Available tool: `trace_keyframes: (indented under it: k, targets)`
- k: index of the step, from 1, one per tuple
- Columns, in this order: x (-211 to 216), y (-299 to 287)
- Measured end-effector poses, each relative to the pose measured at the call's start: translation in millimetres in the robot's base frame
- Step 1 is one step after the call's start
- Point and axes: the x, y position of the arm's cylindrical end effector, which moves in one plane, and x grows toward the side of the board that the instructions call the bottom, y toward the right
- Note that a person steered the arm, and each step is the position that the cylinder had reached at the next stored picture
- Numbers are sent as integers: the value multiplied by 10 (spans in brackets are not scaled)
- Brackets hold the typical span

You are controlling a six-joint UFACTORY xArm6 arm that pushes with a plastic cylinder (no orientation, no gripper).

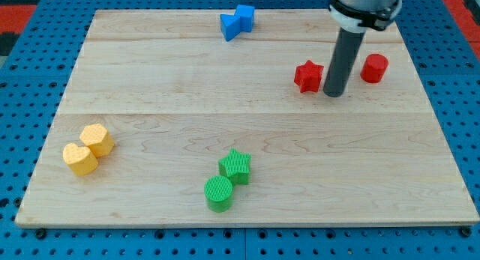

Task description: Move the red star towards the left

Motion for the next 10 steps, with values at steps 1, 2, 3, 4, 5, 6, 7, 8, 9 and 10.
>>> trace_keyframes:
  k: [1,2,3,4,5,6,7,8,9,10]
  targets:
    - [-281,-144]
    - [-456,-100]
    - [-374,-1134]
    - [-209,-2287]
    - [80,-2606]
    - [625,-2470]
    - [758,-3009]
    - [686,-3066]
    - [424,-2917]
    - [207,-2938]
